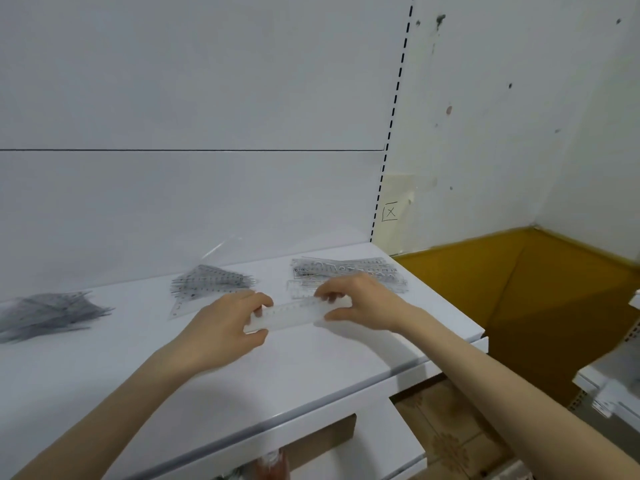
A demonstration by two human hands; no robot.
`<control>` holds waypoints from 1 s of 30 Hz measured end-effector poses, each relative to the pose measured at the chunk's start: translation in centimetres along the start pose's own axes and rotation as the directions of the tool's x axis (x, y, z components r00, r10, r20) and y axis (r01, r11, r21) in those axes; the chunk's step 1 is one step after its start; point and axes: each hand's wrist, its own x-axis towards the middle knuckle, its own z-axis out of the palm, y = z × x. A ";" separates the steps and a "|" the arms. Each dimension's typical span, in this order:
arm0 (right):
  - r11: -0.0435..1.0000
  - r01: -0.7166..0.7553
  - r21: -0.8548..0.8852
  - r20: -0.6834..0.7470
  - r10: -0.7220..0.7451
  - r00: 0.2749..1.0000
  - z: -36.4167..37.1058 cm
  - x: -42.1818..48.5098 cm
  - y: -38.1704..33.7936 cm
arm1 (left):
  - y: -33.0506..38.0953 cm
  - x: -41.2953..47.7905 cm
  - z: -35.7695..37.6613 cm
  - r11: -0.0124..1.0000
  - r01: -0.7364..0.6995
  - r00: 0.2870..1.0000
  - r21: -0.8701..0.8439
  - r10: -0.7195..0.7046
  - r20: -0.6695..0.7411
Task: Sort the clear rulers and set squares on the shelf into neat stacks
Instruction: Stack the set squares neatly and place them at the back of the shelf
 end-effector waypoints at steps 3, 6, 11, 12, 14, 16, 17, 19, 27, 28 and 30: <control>0.997 -0.080 0.011 -0.019 0.080 0.997 -0.9 -1.2 2.3 | -1.0 -1.2 0.2 0.996 0.065 0.998 0.055 -0.065 0.006; 0.981 -0.196 0.004 -0.108 0.196 0.975 -1.7 -2.1 5.3 | -1.9 -2.3 0.7 0.990 0.104 0.994 0.101 -0.106 0.022; 0.935 -0.354 -0.006 -0.188 0.346 0.919 -1.8 -1.5 9.0 | -2.3 -3.8 1.4 0.979 0.096 0.995 0.182 -0.099 0.003; 0.933 -0.358 -0.014 -0.190 0.349 0.918 -1.5 -1.2 9.2 | -2.4 -4.0 1.5 0.975 0.102 0.995 0.196 -0.103 -0.009; 0.929 -0.368 -0.045 -0.188 0.354 0.916 -0.8 -0.6 9.7 | -2.8 -4.3 1.6 0.974 0.117 0.993 0.192 -0.112 -0.035; 0.929 -0.358 -0.097 -0.182 0.337 0.924 -0.1 -0.2 10.2 | -3.3 -4.8 1.3 0.970 0.134 0.991 0.201 -0.128 -0.044; 0.931 -0.340 -0.130 -0.181 0.315 0.932 0.1 -0.1 10.5 | -3.6 -5.1 1.1 0.971 0.135 0.990 0.199 -0.126 -0.058; 0.930 -0.306 -0.205 -0.199 0.267 0.943 0.4 -0.1 10.3 | -4.2 -5.6 0.6 0.974 0.148 0.987 0.172 -0.134 -0.090; 0.942 -0.118 -0.313 -0.246 0.039 0.968 2.3 0.7 4.2 | -5.2 -7.6 -0.2 0.957 0.202 0.978 0.209 -0.187 -0.089; 0.947 -0.082 -0.310 -0.245 0.003 0.969 2.7 1.1 2.6 | -5.3 -8.2 -0.3 0.957 0.211 0.976 0.199 -0.193 -0.105; 0.954 -0.016 -0.300 -0.221 -0.054 0.974 3.6 2.0 -0.6 | -5.8 -9.5 -0.9 0.959 0.203 0.976 0.195 -0.182 -0.121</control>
